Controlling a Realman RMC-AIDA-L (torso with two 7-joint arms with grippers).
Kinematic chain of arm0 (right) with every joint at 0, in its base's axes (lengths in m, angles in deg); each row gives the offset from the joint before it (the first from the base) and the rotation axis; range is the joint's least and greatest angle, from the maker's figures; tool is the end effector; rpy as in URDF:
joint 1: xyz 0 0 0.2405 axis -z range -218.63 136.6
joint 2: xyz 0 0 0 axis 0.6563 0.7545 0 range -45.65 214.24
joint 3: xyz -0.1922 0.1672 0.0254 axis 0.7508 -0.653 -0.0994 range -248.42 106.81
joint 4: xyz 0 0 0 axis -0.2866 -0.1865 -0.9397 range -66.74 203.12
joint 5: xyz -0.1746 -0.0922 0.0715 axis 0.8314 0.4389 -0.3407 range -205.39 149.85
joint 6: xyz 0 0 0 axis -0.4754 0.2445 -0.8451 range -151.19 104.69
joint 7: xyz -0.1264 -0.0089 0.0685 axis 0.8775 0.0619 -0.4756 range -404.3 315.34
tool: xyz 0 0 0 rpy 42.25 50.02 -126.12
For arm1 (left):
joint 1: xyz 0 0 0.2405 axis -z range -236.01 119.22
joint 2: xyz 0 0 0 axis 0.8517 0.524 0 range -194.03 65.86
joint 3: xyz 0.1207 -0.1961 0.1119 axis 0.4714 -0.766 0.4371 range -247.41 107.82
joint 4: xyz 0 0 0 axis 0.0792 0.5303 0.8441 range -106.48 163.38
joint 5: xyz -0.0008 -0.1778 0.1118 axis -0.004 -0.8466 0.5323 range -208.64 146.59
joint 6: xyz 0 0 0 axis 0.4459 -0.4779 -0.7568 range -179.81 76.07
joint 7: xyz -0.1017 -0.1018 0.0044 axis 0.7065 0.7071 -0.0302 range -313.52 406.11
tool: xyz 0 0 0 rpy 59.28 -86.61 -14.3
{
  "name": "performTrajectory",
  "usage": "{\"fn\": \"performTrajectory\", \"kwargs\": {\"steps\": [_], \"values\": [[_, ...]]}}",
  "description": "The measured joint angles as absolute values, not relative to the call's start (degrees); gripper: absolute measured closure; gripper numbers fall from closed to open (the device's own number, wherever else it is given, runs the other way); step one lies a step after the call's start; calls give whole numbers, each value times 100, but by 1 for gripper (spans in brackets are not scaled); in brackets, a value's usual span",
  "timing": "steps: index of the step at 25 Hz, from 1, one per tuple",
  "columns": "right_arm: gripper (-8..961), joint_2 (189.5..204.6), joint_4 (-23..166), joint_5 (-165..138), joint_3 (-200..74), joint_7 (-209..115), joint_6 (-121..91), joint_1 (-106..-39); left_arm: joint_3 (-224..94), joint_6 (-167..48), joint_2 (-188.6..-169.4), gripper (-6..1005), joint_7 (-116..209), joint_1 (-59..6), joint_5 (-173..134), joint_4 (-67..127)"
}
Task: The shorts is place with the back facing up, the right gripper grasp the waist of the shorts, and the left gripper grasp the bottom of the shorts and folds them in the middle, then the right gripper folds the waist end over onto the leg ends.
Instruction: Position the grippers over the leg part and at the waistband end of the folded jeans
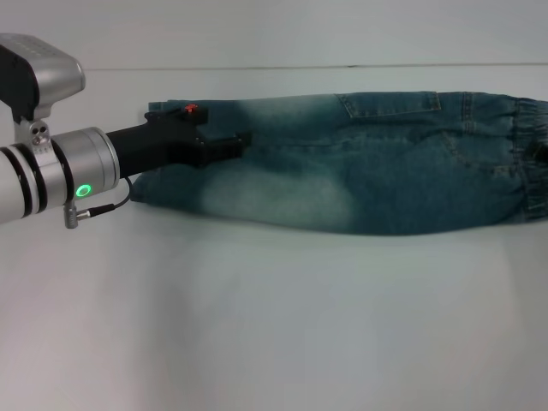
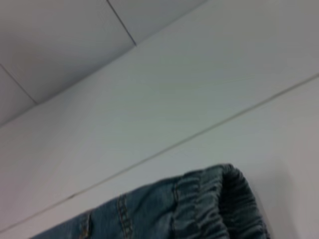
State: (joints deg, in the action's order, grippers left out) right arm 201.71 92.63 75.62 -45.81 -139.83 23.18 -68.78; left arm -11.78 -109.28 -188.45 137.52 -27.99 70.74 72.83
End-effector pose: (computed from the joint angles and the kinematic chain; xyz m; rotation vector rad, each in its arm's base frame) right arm 0.3881 0.3588 0.0356 -1.6058 1.4145 0.6629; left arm -0.2285 0.3875 -0.0327 -2.3990 -0.7745 -0.6074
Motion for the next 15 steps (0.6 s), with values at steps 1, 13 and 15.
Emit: {"fn": "performTrajectory", "kwargs": {"steps": [1,13,15], "values": [[97,20160,9263,7654,-4564,-14052,2318,-6887,-1178,-10928,-18845,109,13752,-2799,7074,7283],[593,20326,9744,7866,-4642,-14018,2825,-6729,-1117,-10939,-18864,118,13691,-2789,7071,7278],[690,20341,9769,7866,-4644,-13978,2868,-6706,-1112,-10940,-18870,120,13624,-2794,7042,7246]]}}
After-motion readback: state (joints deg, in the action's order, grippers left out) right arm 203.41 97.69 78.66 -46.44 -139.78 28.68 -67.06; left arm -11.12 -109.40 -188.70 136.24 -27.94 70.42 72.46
